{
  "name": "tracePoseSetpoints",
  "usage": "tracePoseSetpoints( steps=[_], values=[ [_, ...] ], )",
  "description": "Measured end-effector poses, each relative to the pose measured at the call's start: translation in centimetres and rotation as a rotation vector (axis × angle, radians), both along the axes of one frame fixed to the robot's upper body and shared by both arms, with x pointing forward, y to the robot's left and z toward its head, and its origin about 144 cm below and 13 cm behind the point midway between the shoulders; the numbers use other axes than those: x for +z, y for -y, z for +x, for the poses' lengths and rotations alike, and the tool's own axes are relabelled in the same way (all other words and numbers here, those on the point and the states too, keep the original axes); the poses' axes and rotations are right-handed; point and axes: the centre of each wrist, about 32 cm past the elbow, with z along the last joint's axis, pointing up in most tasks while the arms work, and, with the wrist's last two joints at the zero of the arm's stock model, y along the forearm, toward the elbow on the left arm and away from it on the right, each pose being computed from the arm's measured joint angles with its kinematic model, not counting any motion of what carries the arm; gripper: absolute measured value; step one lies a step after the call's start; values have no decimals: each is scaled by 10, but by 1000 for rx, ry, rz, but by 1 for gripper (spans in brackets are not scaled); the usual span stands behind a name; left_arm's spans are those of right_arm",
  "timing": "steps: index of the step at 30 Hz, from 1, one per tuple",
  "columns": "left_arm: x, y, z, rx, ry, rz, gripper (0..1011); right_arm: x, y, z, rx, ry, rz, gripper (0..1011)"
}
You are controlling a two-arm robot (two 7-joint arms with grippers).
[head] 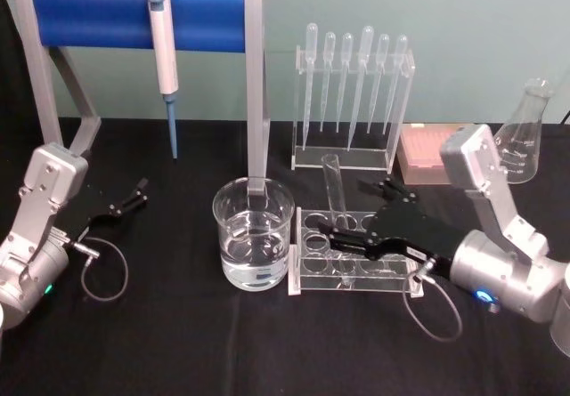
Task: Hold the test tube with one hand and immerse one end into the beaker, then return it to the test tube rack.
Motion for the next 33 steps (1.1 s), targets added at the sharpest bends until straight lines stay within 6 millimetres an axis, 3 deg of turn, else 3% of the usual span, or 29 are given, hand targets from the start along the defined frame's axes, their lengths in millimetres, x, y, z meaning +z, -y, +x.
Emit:
tracePoseSetpoints(
  steps=[10, 14, 25, 33],
  values=[
    [0, 0, 0, 0, 0, 0, 1000, 3, -11, 13, 12, -3, 9, 1000],
    [0, 0, 0, 0, 0, 0, 1000, 4, -12, 14, 6, -2, 16, 934],
    [0, 0, 0, 0, 0, 0, 1000, 3, -13, 15, -5, -7, 26, 634],
    [0, 0, 0, 0, 0, 0, 1000, 1, -11, 15, -16, -5, 45, 351]
  ],
)
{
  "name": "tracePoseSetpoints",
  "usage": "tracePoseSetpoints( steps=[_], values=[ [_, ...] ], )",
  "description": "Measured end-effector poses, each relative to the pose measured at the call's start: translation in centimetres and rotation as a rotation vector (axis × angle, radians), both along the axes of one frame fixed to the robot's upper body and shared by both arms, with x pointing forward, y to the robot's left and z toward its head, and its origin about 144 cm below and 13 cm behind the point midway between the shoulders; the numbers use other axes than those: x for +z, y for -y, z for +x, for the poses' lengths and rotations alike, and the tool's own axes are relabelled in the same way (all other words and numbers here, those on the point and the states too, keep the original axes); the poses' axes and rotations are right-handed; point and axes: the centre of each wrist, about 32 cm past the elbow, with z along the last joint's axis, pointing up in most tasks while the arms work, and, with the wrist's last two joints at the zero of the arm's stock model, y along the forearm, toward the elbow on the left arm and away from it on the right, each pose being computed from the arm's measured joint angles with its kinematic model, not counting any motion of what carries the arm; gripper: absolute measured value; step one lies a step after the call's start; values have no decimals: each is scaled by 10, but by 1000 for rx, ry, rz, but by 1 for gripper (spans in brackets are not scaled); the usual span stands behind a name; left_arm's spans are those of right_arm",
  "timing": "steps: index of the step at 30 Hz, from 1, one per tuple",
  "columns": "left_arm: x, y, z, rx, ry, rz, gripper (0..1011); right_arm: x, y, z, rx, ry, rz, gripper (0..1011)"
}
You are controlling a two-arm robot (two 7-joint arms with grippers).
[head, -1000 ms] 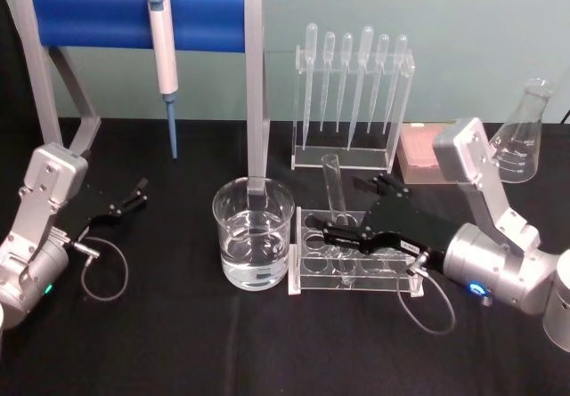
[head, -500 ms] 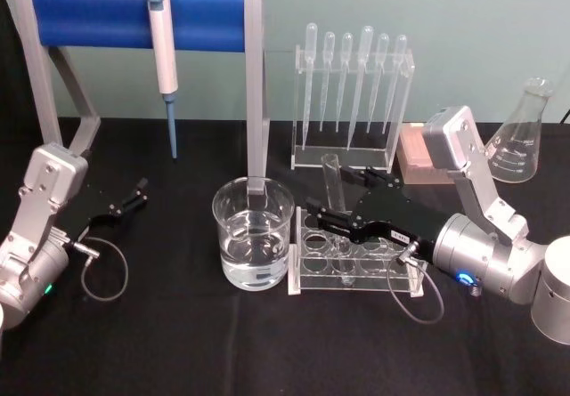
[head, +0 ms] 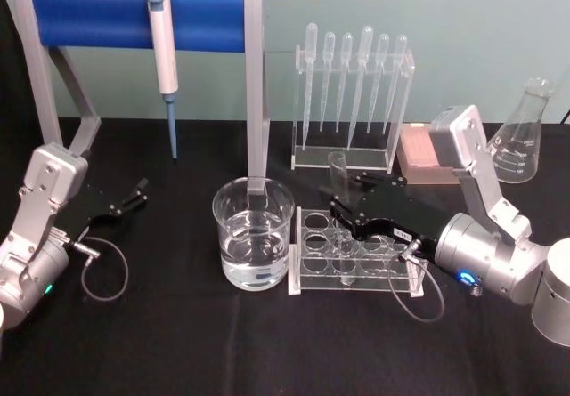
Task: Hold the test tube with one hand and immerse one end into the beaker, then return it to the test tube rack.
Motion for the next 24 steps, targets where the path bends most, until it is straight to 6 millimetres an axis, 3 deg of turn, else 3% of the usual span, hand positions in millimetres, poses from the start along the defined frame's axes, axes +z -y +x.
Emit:
tracePoseSetpoints(
  steps=[5, 24],
  values=[
    [0, 0, 0, 0, 0, 0, 1000, 3, 3, -4, -8, 18, 33, 238],
    [0, 0, 0, 0, 0, 0, 1000, 33, 8, -33, -47, 153, 146, 238]
  ],
)
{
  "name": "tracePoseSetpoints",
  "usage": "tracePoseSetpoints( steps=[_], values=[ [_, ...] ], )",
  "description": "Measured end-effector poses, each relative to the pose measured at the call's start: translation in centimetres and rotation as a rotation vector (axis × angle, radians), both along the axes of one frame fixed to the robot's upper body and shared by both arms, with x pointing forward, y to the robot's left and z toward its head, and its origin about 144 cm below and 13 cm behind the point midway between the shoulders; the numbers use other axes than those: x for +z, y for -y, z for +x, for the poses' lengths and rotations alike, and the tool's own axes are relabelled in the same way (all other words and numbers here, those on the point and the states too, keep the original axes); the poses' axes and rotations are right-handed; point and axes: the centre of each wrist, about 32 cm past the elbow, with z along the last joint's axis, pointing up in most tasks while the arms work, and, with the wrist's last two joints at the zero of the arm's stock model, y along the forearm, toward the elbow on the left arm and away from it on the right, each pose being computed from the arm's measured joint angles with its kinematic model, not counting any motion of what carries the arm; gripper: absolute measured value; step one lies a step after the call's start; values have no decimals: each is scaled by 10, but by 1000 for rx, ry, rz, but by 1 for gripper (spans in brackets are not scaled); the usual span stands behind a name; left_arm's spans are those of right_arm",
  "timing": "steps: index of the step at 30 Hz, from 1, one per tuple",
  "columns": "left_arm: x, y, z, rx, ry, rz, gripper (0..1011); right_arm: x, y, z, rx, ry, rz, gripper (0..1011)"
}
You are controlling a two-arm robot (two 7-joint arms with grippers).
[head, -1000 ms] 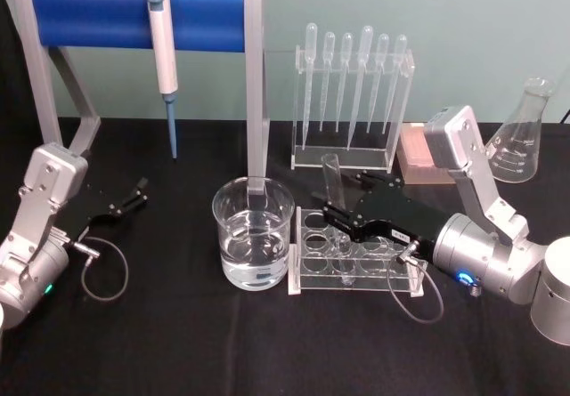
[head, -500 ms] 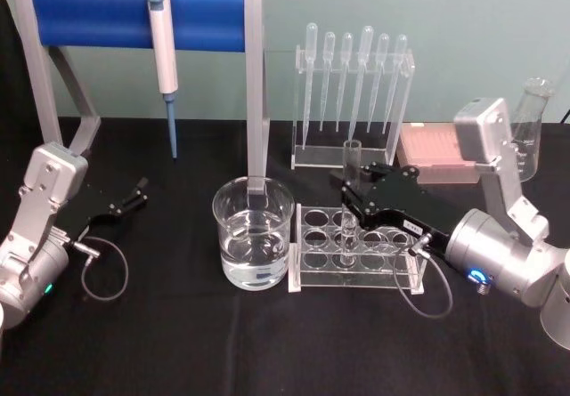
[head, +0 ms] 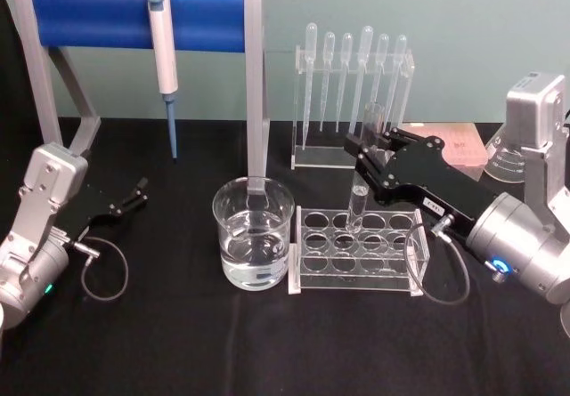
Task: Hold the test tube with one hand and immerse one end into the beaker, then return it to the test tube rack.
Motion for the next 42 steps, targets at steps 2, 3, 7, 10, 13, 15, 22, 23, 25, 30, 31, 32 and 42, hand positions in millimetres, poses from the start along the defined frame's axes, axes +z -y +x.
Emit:
tracePoseSetpoints(
  steps=[2, 3, 7, 10, 13, 15, 22, 23, 25, 30, 31, 32, 42],
  values=[
    [0, 0, 0, 0, 0, 0, 1000, 1, 0, 0, 0, 2, 0, 238],
    [0, 0, 0, 0, 0, 0, 1000, 1, 0, 0, -1, 3, -1, 238],
    [0, 0, 0, 0, 0, 0, 1000, 1, 0, -1, -1, 3, -1, 238],
    [0, 0, 0, 0, 0, 0, 1000, 1, 0, -1, -2, 3, -1, 238],
    [0, 0, 0, 0, 0, 0, 1000, 1, 0, -1, -2, 2, -1, 238],
    [0, 0, 0, 0, 0, 0, 1000, 1, 0, -1, -2, 2, -1, 238],
    [0, 0, 0, 0, 0, 0, 1000, 1, 0, -1, -2, 2, -1, 238],
    [0, 0, 0, 0, 0, 0, 1000, 1, 0, -1, -2, 2, -1, 238],
    [0, 0, 0, 0, 0, 0, 1000, 1, 0, -1, -2, 2, -1, 238],
    [0, 0, 0, 0, 0, 0, 1000, 1, 0, -1, -2, 2, -1, 238],
    [0, 0, 0, 0, 0, 0, 1000, 1, 0, -1, -2, 2, -1, 238],
    [0, 0, 0, 0, 0, 0, 1000, 1, 0, -1, -2, 2, -1, 238],
    [0, 0, 0, 0, 0, 0, 1000, 1, 0, -1, -2, 2, -1, 238]
  ],
)
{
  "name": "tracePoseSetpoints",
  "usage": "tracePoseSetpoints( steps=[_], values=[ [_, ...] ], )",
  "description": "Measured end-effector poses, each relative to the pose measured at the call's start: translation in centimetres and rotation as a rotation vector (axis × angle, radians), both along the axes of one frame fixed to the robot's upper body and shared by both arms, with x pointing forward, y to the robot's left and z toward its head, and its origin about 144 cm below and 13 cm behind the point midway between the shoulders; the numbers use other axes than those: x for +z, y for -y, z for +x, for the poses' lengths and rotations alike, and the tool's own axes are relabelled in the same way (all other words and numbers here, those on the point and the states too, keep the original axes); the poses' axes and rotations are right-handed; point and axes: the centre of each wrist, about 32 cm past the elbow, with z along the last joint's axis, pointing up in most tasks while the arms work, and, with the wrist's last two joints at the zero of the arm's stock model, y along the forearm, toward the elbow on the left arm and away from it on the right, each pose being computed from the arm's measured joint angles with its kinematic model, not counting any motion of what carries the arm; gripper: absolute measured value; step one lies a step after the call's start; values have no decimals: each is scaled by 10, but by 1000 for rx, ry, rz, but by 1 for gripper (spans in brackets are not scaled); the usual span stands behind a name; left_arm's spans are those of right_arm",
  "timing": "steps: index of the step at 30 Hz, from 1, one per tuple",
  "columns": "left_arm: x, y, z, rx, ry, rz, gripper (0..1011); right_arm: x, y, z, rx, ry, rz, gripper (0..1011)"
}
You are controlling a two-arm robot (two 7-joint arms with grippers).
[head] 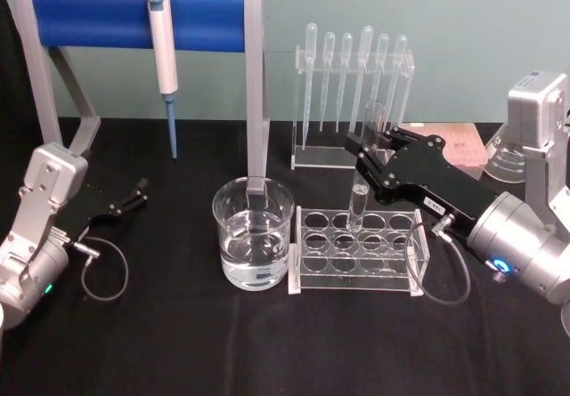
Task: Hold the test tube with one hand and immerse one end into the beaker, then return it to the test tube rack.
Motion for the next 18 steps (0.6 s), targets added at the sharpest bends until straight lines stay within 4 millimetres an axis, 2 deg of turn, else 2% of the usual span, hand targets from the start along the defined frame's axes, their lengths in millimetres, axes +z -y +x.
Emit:
tracePoseSetpoints(
  steps=[18],
  values=[
    [0, 0, 0, 0, 0, 0, 1000, 0, 0, 0, 0, 0, 0, 238]
  ],
)
